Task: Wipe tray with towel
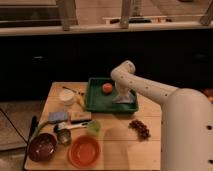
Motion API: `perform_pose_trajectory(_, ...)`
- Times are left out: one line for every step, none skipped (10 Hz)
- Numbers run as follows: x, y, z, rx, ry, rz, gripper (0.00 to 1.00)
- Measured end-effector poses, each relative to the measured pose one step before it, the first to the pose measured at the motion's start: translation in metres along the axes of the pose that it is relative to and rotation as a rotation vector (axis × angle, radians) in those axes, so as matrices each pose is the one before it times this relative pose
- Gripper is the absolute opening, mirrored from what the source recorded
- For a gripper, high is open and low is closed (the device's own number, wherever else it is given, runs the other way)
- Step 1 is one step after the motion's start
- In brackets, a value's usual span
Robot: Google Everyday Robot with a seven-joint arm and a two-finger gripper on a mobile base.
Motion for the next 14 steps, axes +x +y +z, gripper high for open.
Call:
perform_pose_trajectory(-0.00366,-0.00853,0.00053,0.00175,-0.00113,-0.00464,0.03)
perform_pose_trajectory(-0.00758,-0.01114,0.00018,0.00492,-0.00423,-0.01067,0.03)
perform_pose_trajectory(-0.01156,-0.01123,-0.00023,0.00529,-0.00745,-0.01887,0.03)
perform_pose_trajectory(-0.01795,-0.00840,0.00059,0.00248,-0.01472,-0.03143,0.03)
perform_pose_trajectory(-0.01154,-0.00132,-0.00004,0.00277,-0.00845,-0.02105,0.03)
perform_pose_trajectory(-0.00976,0.00311,0.00091,-0.00074,-0.00819,-0.01260,0.03)
perform_pose_trajectory(-0.00792,0.00467,0.00046,-0.00046,-0.00767,-0.00960,0.03)
perform_pose_trajectory(-0.00035,0.01054,0.00077,-0.00511,-0.00281,0.00190,0.03)
perform_pose_trajectory(0.00204,0.00910,0.00041,-0.00356,-0.00142,0.00620,0.03)
perform_pose_trajectory(0.00771,0.01544,0.00086,-0.00625,-0.00046,0.01869,0.03)
perform_pose_trajectory(0.00939,0.01202,0.00094,-0.00667,0.00157,0.02366,0.03)
perform_pose_trajectory(0.00956,0.00832,0.00120,-0.00447,0.00458,0.02623,0.03)
perform_pose_trajectory(0.01112,0.00596,0.00111,-0.00506,0.00408,0.03655,0.03)
perform_pose_trajectory(0.01437,0.00093,0.00119,-0.00650,0.00852,0.03501,0.03)
